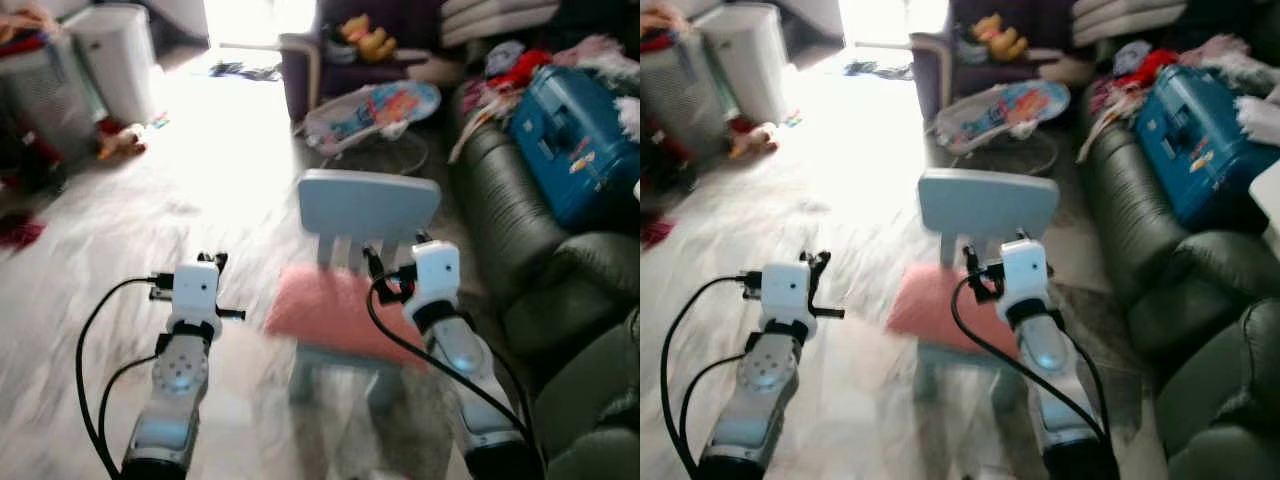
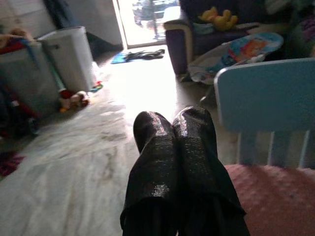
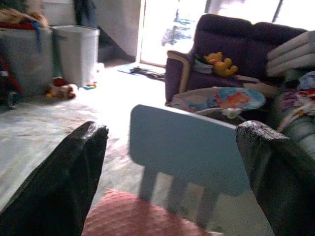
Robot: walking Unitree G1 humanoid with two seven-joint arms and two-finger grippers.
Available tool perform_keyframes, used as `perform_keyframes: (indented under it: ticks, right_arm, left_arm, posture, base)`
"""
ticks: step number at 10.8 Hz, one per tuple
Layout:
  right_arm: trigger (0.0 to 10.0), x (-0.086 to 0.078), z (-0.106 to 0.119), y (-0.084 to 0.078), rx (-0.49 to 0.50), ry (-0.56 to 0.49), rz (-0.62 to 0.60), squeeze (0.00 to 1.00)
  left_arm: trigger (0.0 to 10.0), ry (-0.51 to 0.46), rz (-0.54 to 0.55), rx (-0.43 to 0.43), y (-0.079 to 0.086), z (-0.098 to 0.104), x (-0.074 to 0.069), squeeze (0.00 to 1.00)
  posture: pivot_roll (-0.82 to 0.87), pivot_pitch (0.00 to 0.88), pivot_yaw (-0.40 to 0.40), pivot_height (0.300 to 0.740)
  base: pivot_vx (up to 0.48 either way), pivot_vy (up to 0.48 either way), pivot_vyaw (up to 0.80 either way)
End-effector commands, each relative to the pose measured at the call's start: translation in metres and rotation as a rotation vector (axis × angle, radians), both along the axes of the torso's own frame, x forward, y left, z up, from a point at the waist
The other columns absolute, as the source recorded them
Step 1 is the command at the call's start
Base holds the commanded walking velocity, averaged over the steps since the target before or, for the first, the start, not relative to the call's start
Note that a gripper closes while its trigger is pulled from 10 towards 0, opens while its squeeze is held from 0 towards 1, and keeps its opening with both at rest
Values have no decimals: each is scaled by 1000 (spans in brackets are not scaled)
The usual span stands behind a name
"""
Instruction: Move the pillow to the sofa
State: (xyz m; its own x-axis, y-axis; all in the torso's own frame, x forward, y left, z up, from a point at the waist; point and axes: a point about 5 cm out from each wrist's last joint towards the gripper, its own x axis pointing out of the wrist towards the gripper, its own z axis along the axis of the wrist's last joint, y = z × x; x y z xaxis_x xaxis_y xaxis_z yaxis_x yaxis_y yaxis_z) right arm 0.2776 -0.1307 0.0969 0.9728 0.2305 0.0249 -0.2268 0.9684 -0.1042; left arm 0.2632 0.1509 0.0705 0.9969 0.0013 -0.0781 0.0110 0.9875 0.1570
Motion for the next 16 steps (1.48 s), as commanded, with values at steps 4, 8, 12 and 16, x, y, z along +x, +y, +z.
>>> perform_keyframes:
  ticks: [4,8,12,16]
  right_arm:
    - [10000,0,0,-8,-16,-2,-18,0]
    - [10000,-1,-2,-8,-23,4,-15,0]
    - [10000,-1,-2,-10,-22,13,-21,0]
    - [10000,0,-4,-11,-25,22,-23,0]
  left_arm:
    - [10000,1,-33,-4,-11,1,1,0]
    - [10000,-5,-31,-47,-11,1,0,0]
    - [10000,4,-24,-67,-12,0,-2,0]
    - [10000,9,-8,-60,-6,-1,-1,0]
  posture:
    - [-27,0,-22,740]
    - [-27,0,-27,740]
    - [-28,0,-32,740]
    - [-26,0,-35,740]
  base:
    - [301,-367,0]
    - [65,-100,0]
    - [0,0,0]
    - [0,0,-200]
